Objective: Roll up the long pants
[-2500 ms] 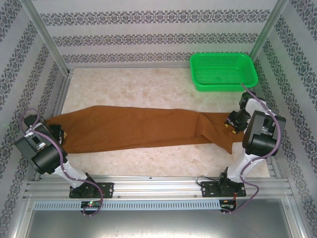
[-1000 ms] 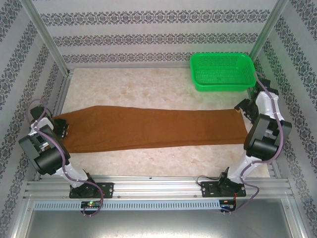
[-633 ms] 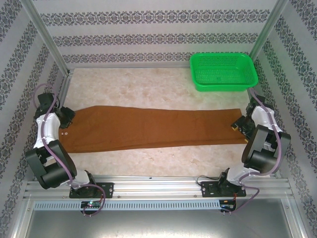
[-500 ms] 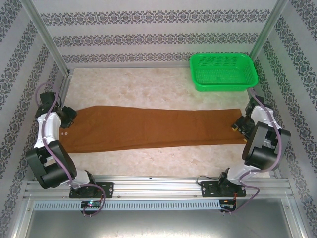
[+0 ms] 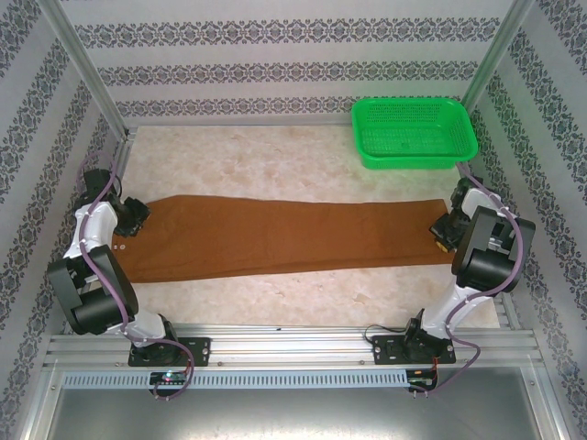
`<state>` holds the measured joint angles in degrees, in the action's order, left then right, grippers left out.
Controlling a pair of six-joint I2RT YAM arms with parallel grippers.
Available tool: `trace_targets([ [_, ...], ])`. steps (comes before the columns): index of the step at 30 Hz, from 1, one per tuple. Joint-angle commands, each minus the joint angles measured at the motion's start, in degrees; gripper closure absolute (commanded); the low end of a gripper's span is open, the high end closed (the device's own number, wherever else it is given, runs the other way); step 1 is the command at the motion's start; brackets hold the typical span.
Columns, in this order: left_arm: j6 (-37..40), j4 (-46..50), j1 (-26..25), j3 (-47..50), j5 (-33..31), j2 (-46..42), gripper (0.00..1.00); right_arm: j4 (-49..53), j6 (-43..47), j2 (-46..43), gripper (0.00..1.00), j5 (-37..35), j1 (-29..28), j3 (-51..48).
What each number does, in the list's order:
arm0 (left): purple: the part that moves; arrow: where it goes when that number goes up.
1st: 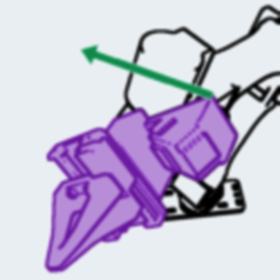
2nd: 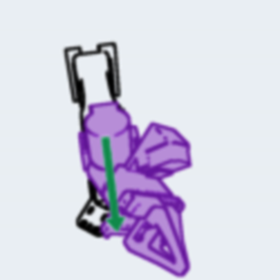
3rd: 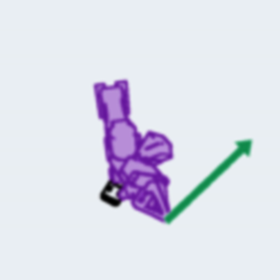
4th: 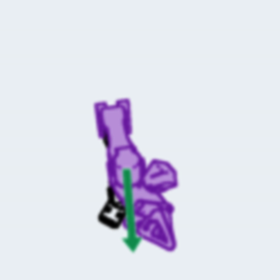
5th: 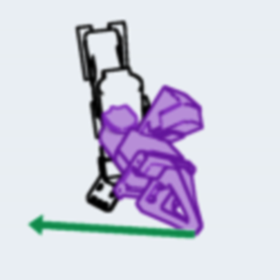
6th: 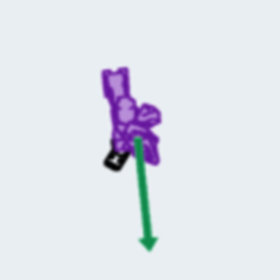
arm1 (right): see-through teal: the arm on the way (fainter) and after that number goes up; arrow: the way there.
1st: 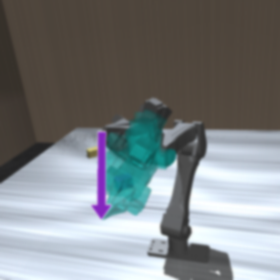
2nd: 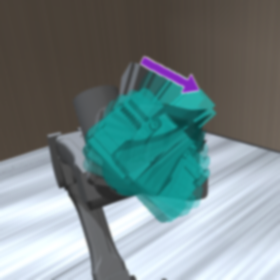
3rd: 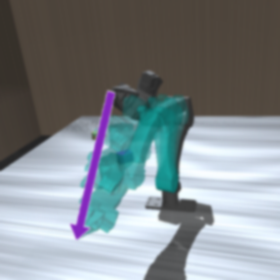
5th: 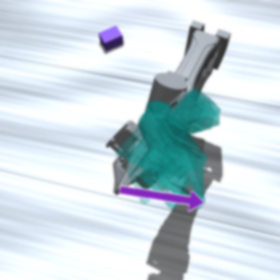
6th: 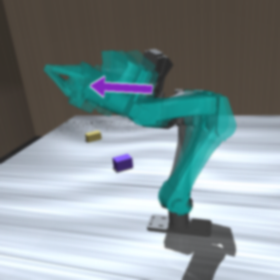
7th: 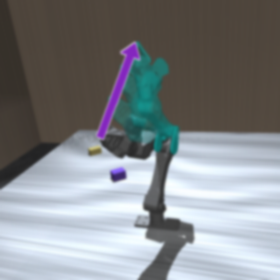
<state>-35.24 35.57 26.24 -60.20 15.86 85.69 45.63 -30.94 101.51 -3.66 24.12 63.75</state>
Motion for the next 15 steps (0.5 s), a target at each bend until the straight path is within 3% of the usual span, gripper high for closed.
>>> trace_targets([
  [1, 0.7, 0.1, -0.8, -0.6, 0.5, 0.9, 0.69, 1.1, -0.1, -1.4, 1.0, -1.5, -0.5, 1.3],
  [15, -0.2, -0.2, -1.2, -0.4, 0.3, 1.1, 0.72, 10.3, 1.7, -18.7, 1.0, -2.2, -0.7, 0.6],
])
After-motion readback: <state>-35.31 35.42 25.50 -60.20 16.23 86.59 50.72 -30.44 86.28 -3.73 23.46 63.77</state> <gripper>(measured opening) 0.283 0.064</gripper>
